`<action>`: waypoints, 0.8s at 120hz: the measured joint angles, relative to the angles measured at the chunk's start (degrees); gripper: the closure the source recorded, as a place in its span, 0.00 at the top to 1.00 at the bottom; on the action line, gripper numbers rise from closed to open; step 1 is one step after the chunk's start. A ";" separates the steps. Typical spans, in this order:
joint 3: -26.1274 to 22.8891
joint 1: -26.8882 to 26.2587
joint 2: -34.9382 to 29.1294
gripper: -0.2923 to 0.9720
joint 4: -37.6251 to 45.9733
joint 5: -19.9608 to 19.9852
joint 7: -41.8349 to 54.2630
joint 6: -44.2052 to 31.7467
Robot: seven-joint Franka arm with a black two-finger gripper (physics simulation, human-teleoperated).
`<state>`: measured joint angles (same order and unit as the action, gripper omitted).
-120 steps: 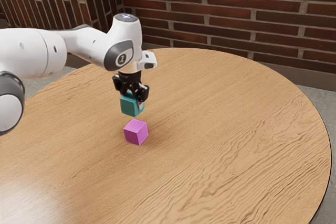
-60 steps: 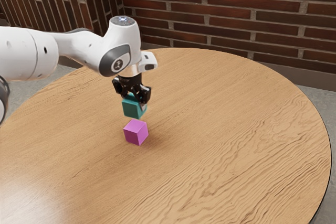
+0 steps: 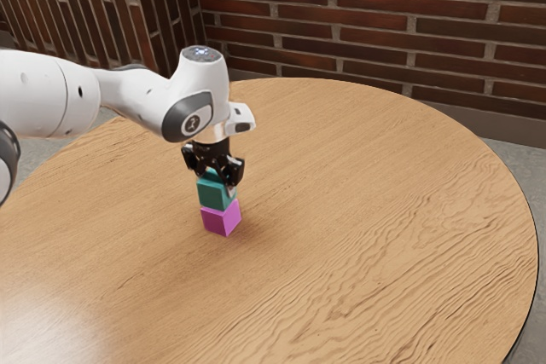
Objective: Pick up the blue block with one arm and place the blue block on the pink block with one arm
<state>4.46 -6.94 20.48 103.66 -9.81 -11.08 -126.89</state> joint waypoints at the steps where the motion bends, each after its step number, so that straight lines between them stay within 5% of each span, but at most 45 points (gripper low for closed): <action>1: 0.00 0.00 -0.01 0.42 0.06 0.00 0.04 -0.05; 96: 1.36 0.34 -0.61 0.43 2.06 0.32 7.43 -3.78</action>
<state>5.83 -6.60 19.87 105.72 -9.49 -3.65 -130.67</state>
